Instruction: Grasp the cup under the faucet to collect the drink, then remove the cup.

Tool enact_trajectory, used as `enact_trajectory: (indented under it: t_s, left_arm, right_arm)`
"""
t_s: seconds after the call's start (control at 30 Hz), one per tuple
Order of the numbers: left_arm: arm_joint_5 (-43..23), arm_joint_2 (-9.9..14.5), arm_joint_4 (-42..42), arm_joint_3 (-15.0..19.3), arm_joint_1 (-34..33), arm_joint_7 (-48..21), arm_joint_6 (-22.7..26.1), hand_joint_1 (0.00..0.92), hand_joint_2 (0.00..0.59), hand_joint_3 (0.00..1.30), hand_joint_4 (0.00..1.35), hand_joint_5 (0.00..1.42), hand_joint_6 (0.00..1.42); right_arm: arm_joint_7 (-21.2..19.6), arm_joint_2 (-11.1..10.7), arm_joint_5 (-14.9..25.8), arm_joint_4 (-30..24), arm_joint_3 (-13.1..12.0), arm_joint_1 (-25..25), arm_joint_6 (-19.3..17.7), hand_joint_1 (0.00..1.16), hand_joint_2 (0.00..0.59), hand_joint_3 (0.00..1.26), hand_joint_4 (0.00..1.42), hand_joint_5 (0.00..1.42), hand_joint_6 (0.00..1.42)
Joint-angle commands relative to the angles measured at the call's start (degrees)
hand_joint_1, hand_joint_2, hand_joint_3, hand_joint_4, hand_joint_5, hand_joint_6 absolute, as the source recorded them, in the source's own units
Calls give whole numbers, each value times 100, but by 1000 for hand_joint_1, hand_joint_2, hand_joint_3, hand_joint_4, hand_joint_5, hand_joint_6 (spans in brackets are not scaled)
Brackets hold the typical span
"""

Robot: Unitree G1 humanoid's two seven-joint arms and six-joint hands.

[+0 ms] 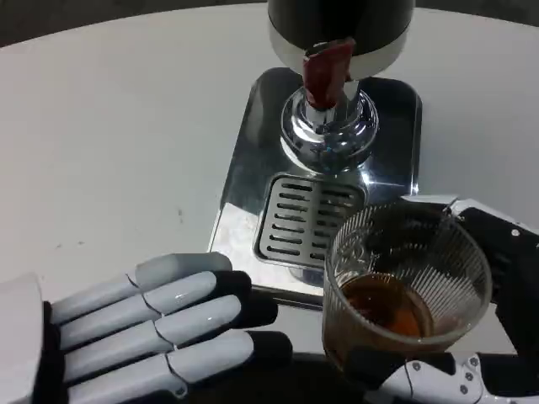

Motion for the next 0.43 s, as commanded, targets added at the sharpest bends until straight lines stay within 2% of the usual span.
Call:
enact_trajectory:
  t_s: [0.03,0.43]
  left_arm:
    - [-77,112,6,-37,9,3,-138,0,77,43,0,0,0]
    - [-11,163,51,-111,-193,61,-75,0,77,43,0,0,0]
  right_arm:
    - [-60,-53,187,-157,-34,-22,-227,989,142,722,766,897,803]
    - [-111,-159,304,-157,-108,-87,-184,987,142,722,775,897,803]
